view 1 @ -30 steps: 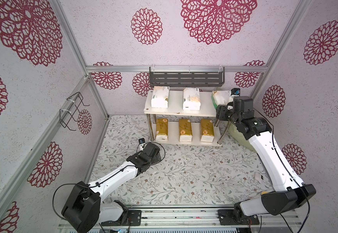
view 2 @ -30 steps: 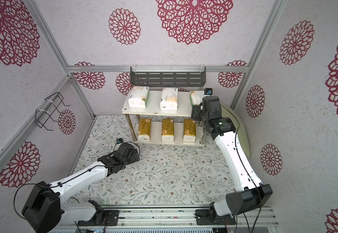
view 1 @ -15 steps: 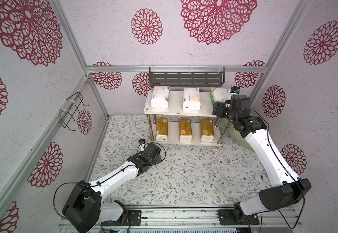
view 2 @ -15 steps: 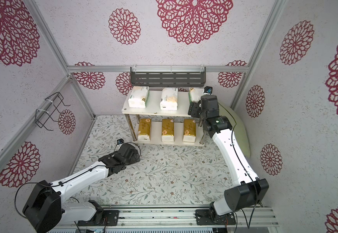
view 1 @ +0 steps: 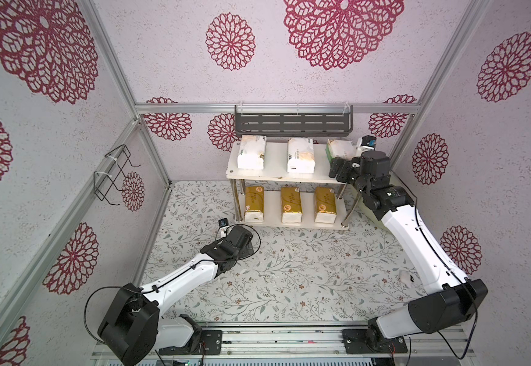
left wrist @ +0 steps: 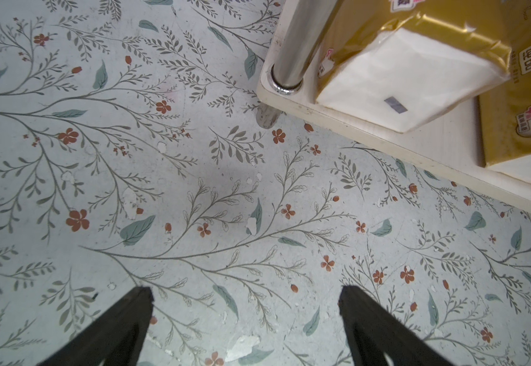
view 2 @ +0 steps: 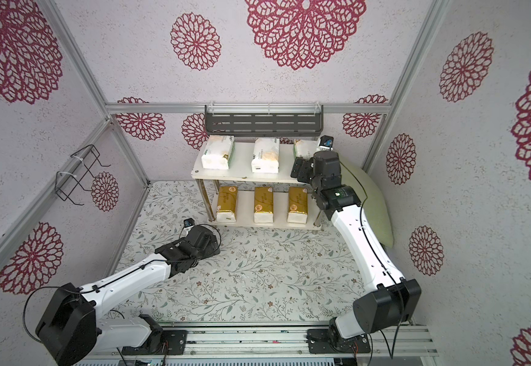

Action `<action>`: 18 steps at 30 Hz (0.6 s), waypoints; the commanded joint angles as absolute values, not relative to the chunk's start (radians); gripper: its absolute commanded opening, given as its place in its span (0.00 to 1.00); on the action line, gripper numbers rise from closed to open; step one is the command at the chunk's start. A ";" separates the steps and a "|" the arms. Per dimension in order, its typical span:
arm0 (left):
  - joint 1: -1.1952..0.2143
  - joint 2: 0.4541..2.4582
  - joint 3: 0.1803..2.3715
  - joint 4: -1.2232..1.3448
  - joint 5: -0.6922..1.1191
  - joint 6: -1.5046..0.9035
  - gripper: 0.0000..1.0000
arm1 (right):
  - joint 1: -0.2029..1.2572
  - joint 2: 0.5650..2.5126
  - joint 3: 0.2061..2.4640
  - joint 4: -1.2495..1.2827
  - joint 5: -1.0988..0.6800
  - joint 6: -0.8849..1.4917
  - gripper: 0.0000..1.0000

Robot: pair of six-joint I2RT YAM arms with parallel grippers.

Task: Place the tissue boxes on the shelf by color
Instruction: Place a box of tissues on the shelf.

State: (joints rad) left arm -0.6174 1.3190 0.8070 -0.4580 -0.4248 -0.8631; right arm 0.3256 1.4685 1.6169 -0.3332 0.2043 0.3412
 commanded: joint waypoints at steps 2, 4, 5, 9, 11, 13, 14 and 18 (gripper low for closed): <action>-0.630 1.327 0.819 -0.466 -0.439 -0.866 1.00 | 0.350 1.405 1.646 -0.265 0.198 0.340 0.95; -0.629 1.325 0.819 -0.468 -0.440 -0.864 1.00 | 0.355 1.400 1.651 -0.259 0.207 0.335 0.95; -0.629 1.323 0.818 -0.468 -0.441 -0.864 1.00 | 0.358 1.395 1.652 -0.253 0.212 0.333 0.96; -0.629 1.321 0.819 -0.472 -0.445 -0.862 1.00 | 0.367 1.381 1.667 -0.257 0.222 0.317 0.97; -0.628 1.320 0.819 -0.471 -0.445 -0.862 1.00 | 0.370 1.378 1.676 -0.266 0.222 0.304 0.97; -0.629 1.324 0.821 -0.472 -0.445 -0.861 1.00 | 0.370 1.379 1.685 -0.281 0.220 0.289 0.98; -0.629 1.325 0.821 -0.470 -0.446 -0.861 1.00 | 0.370 1.383 1.691 -0.293 0.218 0.282 0.99; -0.629 1.329 0.825 -0.471 -0.446 -0.858 1.00 | 0.369 1.381 1.693 -0.318 0.207 0.254 0.99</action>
